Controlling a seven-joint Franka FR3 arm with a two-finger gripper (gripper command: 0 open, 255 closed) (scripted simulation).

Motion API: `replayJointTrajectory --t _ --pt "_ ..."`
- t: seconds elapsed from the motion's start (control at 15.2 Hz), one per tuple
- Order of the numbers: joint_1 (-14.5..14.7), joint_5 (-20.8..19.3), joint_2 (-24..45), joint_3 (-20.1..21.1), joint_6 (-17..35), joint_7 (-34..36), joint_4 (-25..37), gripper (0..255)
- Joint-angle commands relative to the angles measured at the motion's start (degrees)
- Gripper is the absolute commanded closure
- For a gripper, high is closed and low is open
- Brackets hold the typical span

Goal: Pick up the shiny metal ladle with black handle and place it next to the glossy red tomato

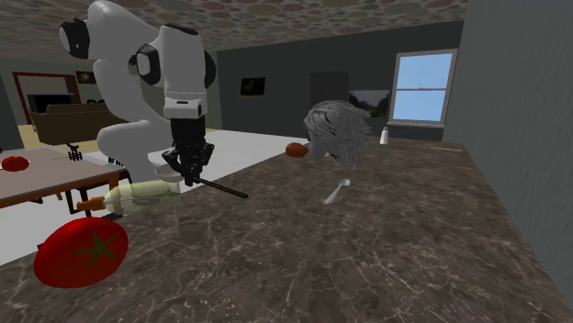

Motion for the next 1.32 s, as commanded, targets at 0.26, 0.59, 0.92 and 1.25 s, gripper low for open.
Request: replayJointTrajectory --t 0.26,0.59,0.92,1.25 --pt "-0.1 -0.3 1.9 -0.5 5.5 0.0 -3.5 255" --pt "-0.1 -0.5 4.2 -0.9 10.2 -0.1 -5.9 255" --pt "0.0 -0.6 6.5 -1.2 14.3 -0.1 -7.8 255" --pt "0.0 -0.6 6.5 -1.2 14.3 -0.1 -7.7 255"
